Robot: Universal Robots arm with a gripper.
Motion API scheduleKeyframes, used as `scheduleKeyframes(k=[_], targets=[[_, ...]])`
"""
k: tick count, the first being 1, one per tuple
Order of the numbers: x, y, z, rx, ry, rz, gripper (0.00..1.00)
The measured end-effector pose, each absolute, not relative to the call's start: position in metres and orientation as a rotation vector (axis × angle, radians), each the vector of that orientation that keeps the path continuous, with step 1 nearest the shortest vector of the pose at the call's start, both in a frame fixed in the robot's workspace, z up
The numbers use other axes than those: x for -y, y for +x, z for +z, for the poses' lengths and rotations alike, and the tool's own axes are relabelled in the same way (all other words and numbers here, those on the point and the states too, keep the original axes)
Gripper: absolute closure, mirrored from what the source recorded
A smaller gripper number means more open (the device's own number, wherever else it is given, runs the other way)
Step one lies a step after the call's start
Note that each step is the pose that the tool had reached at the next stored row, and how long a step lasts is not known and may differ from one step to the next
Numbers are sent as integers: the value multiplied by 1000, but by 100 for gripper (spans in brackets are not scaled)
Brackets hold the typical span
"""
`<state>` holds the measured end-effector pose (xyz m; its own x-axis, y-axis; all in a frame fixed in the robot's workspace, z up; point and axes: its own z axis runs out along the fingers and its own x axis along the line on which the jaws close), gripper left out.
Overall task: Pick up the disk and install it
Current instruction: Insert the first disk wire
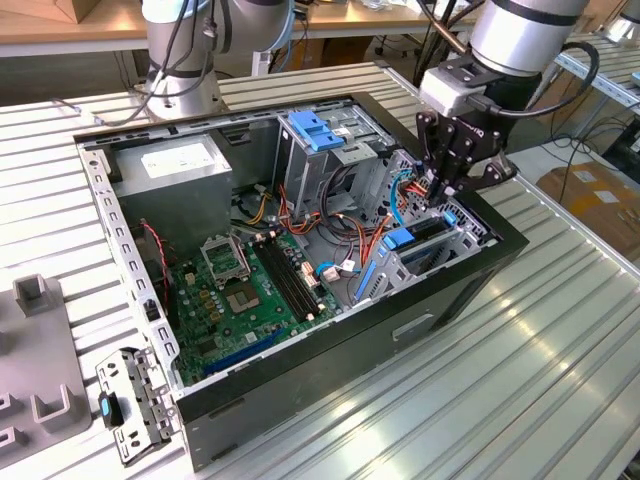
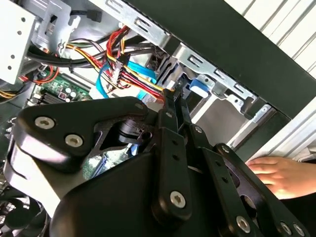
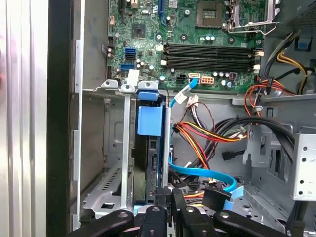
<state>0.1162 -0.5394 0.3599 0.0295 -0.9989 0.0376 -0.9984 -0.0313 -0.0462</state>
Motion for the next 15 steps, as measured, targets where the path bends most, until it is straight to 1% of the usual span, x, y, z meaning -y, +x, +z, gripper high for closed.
scheduleKeyframes(k=[5, 15], targets=[[542, 114, 351, -2214, -2218, -95, 83], [548, 107, 350, -2233, -2199, -95, 83]])
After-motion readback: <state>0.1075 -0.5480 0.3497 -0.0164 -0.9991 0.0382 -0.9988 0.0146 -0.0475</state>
